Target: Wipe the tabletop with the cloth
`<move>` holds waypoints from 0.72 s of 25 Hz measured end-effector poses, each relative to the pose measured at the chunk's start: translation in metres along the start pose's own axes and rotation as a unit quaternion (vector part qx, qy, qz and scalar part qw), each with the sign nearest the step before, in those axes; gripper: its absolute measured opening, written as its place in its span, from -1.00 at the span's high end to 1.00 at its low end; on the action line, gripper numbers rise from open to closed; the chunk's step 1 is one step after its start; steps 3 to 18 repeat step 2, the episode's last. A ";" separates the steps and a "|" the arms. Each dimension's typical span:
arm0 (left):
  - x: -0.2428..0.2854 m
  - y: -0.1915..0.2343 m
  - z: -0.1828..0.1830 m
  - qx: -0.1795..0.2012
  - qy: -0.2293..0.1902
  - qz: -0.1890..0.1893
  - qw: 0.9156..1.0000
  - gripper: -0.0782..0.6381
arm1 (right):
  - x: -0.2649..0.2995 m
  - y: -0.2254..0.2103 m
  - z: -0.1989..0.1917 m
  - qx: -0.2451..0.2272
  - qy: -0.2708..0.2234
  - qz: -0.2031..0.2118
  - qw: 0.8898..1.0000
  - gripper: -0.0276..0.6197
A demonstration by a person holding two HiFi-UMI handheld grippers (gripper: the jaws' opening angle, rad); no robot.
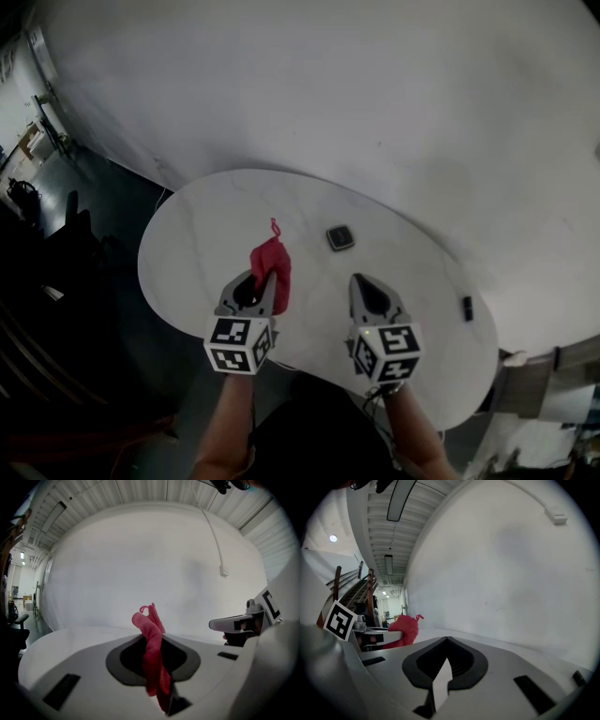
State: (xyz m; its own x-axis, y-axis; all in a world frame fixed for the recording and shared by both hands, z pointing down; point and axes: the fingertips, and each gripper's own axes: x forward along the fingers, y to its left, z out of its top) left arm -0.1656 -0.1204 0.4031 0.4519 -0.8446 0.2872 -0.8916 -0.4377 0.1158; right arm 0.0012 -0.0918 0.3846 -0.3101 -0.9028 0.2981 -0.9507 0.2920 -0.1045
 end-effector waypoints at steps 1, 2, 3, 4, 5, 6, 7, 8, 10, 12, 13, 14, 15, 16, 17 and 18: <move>-0.001 0.000 0.000 0.000 -0.001 0.000 1.000 0.60 | -0.001 0.001 0.000 0.000 0.000 0.000 1.000 0.91; -0.002 0.000 0.001 0.000 -0.002 0.000 1.000 0.60 | -0.001 0.001 -0.001 0.000 0.000 -0.001 1.000 0.91; -0.002 0.000 0.001 0.000 -0.002 0.000 1.000 0.60 | -0.001 0.001 -0.001 0.000 0.000 -0.001 1.000 0.91; -0.002 0.000 0.001 0.000 -0.002 0.000 1.000 0.60 | -0.001 0.001 -0.001 0.000 0.000 -0.001 1.000 0.91; -0.002 0.000 0.001 0.000 -0.002 0.000 1.000 0.60 | -0.001 0.001 -0.001 0.000 0.000 -0.001 1.000 0.91; -0.002 0.000 0.001 0.000 -0.002 0.000 1.000 0.60 | -0.001 0.001 -0.001 0.000 0.000 -0.001 1.000 0.91; -0.002 0.000 0.001 0.000 -0.002 0.000 1.000 0.60 | -0.001 0.001 -0.001 0.000 0.000 -0.001 1.000 0.91; -0.002 0.000 0.001 0.000 -0.002 0.000 1.000 0.60 | -0.001 0.001 -0.001 0.000 0.000 -0.001 1.000 0.91; -0.002 0.000 0.001 0.000 -0.002 0.000 1.000 0.60 | -0.001 0.001 -0.001 0.000 0.000 -0.001 1.000 0.91; -0.002 0.000 0.001 0.000 -0.002 0.000 1.000 0.60 | -0.001 0.001 -0.001 0.000 0.000 -0.001 1.000 0.91; -0.002 0.000 0.001 0.000 -0.002 0.000 1.000 0.60 | -0.001 0.001 -0.001 0.000 0.000 -0.001 1.000 0.91; -0.002 0.000 0.001 0.000 -0.002 0.000 1.000 0.60 | -0.001 0.001 -0.001 0.000 0.000 -0.001 1.000 0.91; -0.002 0.000 0.001 0.000 -0.002 0.000 1.000 0.60 | -0.001 0.001 -0.001 0.000 0.000 -0.001 1.000 0.91; -0.002 0.000 0.001 0.000 -0.002 0.000 1.000 0.60 | -0.001 0.001 -0.001 0.000 0.000 -0.001 1.000 0.91; -0.002 0.000 0.001 0.000 -0.002 0.000 1.000 0.60 | -0.001 0.001 -0.001 0.000 0.000 -0.001 1.000 0.91; -0.002 0.000 0.001 0.000 -0.002 0.000 1.000 0.60 | -0.001 0.001 -0.001 0.000 0.000 -0.001 1.000 0.91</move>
